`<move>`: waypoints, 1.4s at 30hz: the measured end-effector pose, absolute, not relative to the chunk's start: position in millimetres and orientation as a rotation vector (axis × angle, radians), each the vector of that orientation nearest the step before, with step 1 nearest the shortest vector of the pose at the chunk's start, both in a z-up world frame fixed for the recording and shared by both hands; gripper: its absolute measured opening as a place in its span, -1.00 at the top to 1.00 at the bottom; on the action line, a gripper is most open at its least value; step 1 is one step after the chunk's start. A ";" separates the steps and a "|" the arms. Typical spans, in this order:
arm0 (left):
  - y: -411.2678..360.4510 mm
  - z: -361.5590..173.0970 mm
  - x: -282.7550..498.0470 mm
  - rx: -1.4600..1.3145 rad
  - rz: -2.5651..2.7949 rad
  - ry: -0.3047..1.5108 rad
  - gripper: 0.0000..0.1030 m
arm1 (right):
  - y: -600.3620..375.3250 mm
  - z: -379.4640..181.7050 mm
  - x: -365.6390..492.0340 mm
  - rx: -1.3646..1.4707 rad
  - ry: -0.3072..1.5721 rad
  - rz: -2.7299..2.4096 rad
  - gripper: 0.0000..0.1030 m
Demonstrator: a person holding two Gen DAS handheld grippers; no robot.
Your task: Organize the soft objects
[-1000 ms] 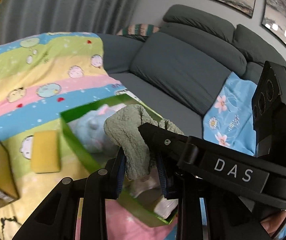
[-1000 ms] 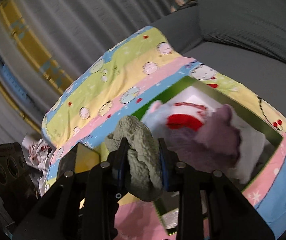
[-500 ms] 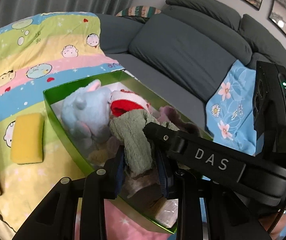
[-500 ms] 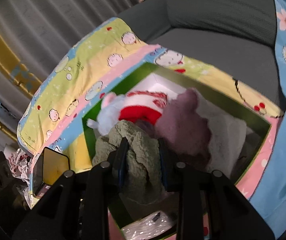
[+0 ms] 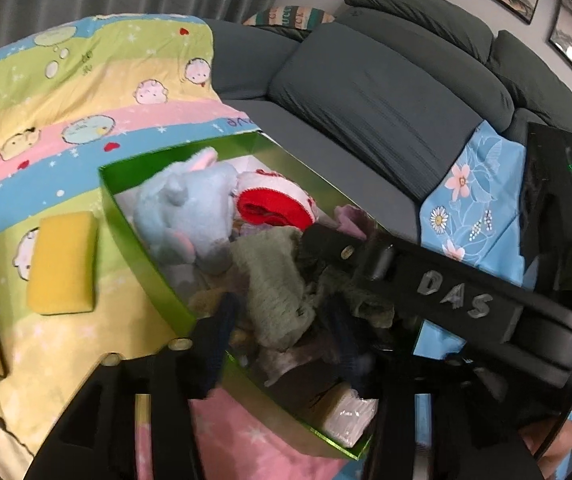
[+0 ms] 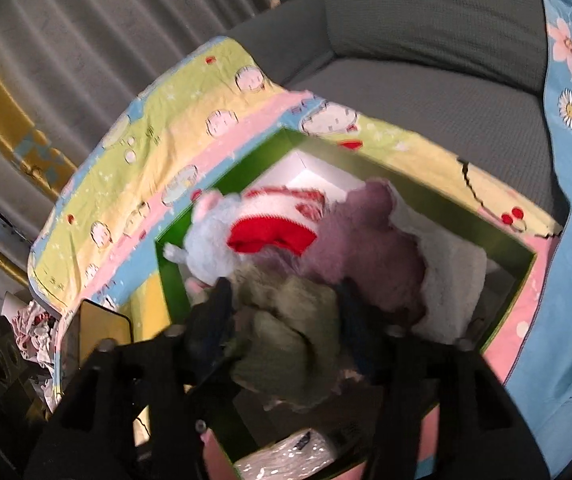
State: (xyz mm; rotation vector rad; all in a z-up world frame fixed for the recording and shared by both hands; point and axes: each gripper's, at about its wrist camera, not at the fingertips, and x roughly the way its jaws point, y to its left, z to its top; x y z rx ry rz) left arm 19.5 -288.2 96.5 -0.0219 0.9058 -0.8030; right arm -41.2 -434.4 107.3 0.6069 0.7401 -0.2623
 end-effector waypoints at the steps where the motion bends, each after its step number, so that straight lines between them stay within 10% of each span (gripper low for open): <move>1: -285.8 98.7 18.7 -0.028 -0.802 0.902 -0.33 | -434.0 110.5 -43.3 0.603 0.726 -0.266 -0.38; 7: -263.0 114.2 7.6 -0.057 -0.776 0.866 -0.63 | -431.6 130.9 -60.9 0.592 0.619 -0.269 -0.73; 19: -178.7 117.2 -12.4 -0.145 -0.630 0.839 -0.66 | -403.1 150.3 -74.0 0.500 0.588 -0.281 -0.77; 42: -57.7 73.8 -13.7 -0.192 -0.261 0.906 -0.66 | -273.0 90.1 44.5 0.375 0.949 0.018 -0.40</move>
